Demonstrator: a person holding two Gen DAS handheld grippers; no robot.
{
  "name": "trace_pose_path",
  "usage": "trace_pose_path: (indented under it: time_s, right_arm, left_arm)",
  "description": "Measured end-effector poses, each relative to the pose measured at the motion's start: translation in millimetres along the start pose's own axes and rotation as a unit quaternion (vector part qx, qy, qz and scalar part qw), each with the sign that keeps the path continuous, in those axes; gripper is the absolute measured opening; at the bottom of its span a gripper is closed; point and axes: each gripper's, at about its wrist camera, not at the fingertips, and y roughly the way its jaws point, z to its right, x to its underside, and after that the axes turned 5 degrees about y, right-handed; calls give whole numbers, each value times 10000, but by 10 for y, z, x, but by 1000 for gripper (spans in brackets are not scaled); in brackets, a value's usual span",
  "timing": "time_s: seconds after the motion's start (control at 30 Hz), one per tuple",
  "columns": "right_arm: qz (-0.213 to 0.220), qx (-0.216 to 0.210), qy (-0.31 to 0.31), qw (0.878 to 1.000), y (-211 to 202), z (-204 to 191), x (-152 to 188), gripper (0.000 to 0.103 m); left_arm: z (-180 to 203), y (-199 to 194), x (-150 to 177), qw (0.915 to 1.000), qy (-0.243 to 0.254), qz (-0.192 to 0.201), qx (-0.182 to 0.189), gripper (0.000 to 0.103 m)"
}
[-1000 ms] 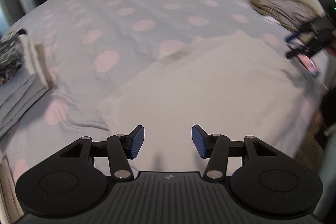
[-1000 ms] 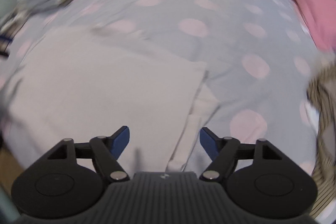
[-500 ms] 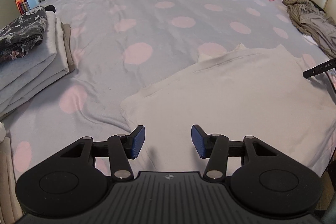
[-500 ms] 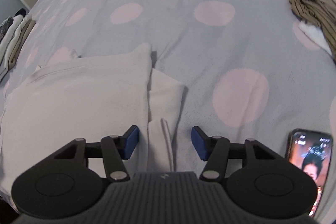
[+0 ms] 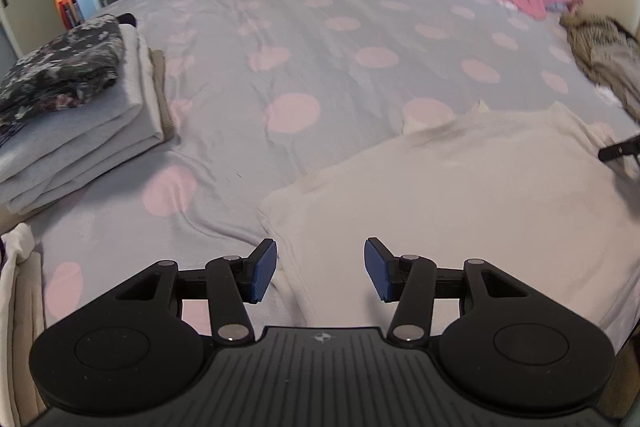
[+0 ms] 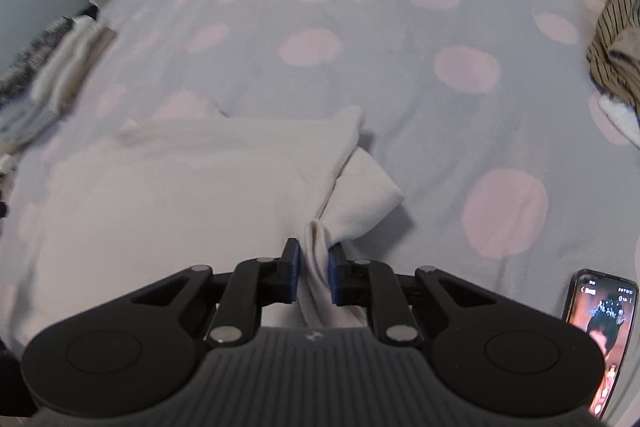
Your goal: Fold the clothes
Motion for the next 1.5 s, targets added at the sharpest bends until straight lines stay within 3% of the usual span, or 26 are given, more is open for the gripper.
trace_pose_path:
  time_s: [0.2, 0.43, 0.7, 0.87, 1.07, 1.4, 1.5]
  right_arm:
    - [127, -698, 313, 9970, -373, -336, -106, 16]
    - [2, -1295, 456, 9905, -396, -960, -263, 16]
    - [-199, -1930, 140, 9809, -248, -1835, -369, 16]
    - [-434, -2255, -8, 9733, 62, -2385, -301, 16]
    - [-762, -2266, -124, 9709, 546, -2872, -125, 16]
    - [-974, -1999, -340, 9744, 968, -3076, 75, 16]
    - [-996, -1967, -392, 9746, 1040, -3104, 96, 22]
  left_arm:
    - [-7, -168, -41, 9993, -16, 346, 108, 47]
    - [-31, -319, -24, 9980, -60, 602, 192, 46]
    - [-173, -335, 49, 9982, -302, 520, 62, 45]
    - [-298, -303, 94, 9982, -514, 286, -130, 45]
    - [-522, -288, 156, 9949, -950, 75, -326, 44]
    - [-644, -318, 202, 9935, -1107, 98, -240, 44]
    - [-650, -330, 204, 9931, -1155, 170, -76, 44]
